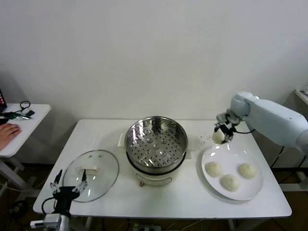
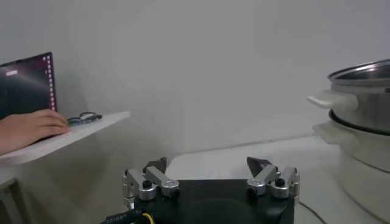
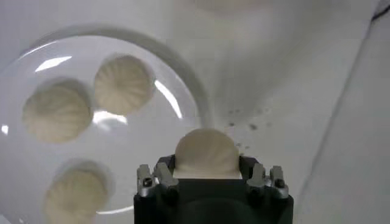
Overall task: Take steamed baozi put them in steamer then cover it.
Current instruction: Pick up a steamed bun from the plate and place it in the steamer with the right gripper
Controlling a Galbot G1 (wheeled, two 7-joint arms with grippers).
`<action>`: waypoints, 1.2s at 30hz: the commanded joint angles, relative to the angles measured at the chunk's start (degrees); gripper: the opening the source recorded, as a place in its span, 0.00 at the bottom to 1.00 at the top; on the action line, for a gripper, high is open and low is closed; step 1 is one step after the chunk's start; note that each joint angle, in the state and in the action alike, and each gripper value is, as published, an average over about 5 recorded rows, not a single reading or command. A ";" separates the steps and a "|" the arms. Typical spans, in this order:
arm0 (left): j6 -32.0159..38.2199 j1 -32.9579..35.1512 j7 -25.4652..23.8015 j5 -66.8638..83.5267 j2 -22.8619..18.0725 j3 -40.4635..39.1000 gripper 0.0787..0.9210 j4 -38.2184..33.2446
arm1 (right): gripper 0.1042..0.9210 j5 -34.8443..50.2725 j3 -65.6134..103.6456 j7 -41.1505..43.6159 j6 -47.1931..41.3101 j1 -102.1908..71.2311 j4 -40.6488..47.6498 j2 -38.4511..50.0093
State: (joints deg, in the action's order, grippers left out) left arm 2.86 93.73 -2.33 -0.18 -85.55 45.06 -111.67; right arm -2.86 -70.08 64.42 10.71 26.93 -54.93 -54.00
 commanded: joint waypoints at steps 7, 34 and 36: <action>0.15 1.03 -0.21 -0.04 0.22 -0.29 0.88 -0.04 | 0.71 -5.42 -3.41 1.38 16.91 13.03 -6.26 -15.28; 0.46 2.33 -0.16 0.84 1.95 -0.34 0.88 0.11 | 0.71 -23.41 0.18 -0.59 25.48 -1.86 -1.70 -28.50; 0.50 2.31 -0.12 0.83 1.91 -0.46 0.88 0.26 | 0.71 -24.09 0.53 -0.72 25.70 -2.46 -0.73 -28.72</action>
State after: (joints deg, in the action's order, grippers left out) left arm 3.32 95.97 -2.50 0.67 -83.70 44.75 -111.63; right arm -22.01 -70.32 63.87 34.43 27.62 -57.42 -80.53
